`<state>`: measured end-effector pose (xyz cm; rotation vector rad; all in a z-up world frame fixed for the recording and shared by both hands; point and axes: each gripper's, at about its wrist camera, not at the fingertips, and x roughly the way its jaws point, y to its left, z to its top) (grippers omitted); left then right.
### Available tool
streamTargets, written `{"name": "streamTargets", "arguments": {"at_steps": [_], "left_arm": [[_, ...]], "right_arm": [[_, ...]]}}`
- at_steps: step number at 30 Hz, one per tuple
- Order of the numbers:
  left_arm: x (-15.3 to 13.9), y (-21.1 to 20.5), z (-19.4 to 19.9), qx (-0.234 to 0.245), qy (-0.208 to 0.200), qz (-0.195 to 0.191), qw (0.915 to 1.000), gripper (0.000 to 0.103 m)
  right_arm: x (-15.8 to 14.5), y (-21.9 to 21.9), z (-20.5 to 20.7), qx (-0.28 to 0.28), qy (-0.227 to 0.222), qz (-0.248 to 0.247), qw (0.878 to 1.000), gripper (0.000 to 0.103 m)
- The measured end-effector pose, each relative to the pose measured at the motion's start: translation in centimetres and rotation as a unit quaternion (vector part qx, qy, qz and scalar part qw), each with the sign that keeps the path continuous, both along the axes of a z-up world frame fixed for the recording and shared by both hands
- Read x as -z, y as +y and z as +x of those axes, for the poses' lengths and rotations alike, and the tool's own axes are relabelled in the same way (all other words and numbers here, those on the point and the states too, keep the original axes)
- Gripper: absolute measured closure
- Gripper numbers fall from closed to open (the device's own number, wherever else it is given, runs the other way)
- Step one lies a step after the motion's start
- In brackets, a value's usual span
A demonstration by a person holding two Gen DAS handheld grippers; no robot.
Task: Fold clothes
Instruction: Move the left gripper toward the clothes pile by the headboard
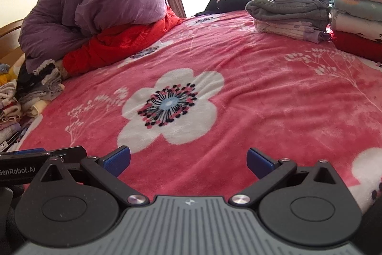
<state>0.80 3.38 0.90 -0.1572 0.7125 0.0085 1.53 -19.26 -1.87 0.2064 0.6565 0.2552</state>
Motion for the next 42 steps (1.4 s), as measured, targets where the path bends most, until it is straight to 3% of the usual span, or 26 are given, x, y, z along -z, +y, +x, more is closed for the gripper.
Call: {"name": "streamTargets", "arguments": {"at_steps": [9, 13, 15, 21, 24, 28, 30, 33, 34, 35, 39, 42], "left_arm": [[-3.2, 7.3, 0.0, -0.083, -0.041, -0.056, 0.9942, 0.000], [-4.8, 10.0, -0.5, -0.092, -0.044, -0.031, 0.9943, 0.000], [-5.4, 11.4, -0.8, -0.105, -0.049, -0.014, 0.9932, 0.000], [-6.8, 17.1, -1.4, -0.173, -0.070, -0.008, 0.9824, 0.000], [-8.7, 20.8, -2.0, -0.231, -0.093, 0.024, 0.9681, 0.001], [-12.2, 27.2, -3.3, -0.316, -0.135, 0.046, 0.9380, 0.005], [-13.8, 30.1, -3.6, -0.346, -0.158, 0.054, 0.9234, 0.015], [-15.6, 34.0, -3.4, -0.376, -0.179, 0.057, 0.9074, 0.033], [-16.0, 35.2, -3.3, -0.385, -0.184, 0.059, 0.9021, 0.034], [-16.3, 36.3, -3.1, -0.395, -0.188, 0.063, 0.8970, 0.034], [-17.1, 40.6, -2.4, -0.423, -0.203, 0.062, 0.8810, 0.034], [-17.2, 43.3, -1.7, -0.438, -0.200, 0.057, 0.8746, 0.034]], "right_arm": [[-0.2, 3.6, 2.2, -0.060, -0.051, 0.006, 0.997, 0.000], [0.3, 5.3, 4.2, -0.103, -0.034, 0.025, 0.994, 0.000], [0.4, 6.0, 5.1, -0.112, -0.036, 0.011, 0.993, 0.000], [1.5, 7.3, 7.8, -0.143, -0.024, 0.005, 0.989, 0.000], [2.4, 7.1, 8.5, -0.156, -0.020, 0.024, 0.987, 0.000], [4.1, 7.8, 8.6, -0.178, -0.007, 0.027, 0.984, 0.000], [4.0, 8.4, 7.9, -0.196, -0.017, 0.029, 0.980, 0.001], [3.9, 9.4, 6.9, -0.221, -0.031, 0.029, 0.974, 0.022], [3.9, 9.7, 6.5, -0.220, -0.038, 0.019, 0.975, 0.030], [3.8, 9.9, 6.2, -0.218, -0.044, 0.011, 0.975, 0.031], [3.7, 9.0, 6.8, -0.195, -0.040, 0.020, 0.980, 0.026], [4.1, 8.2, 7.5, -0.174, -0.029, 0.030, 0.984, 0.021]]}}
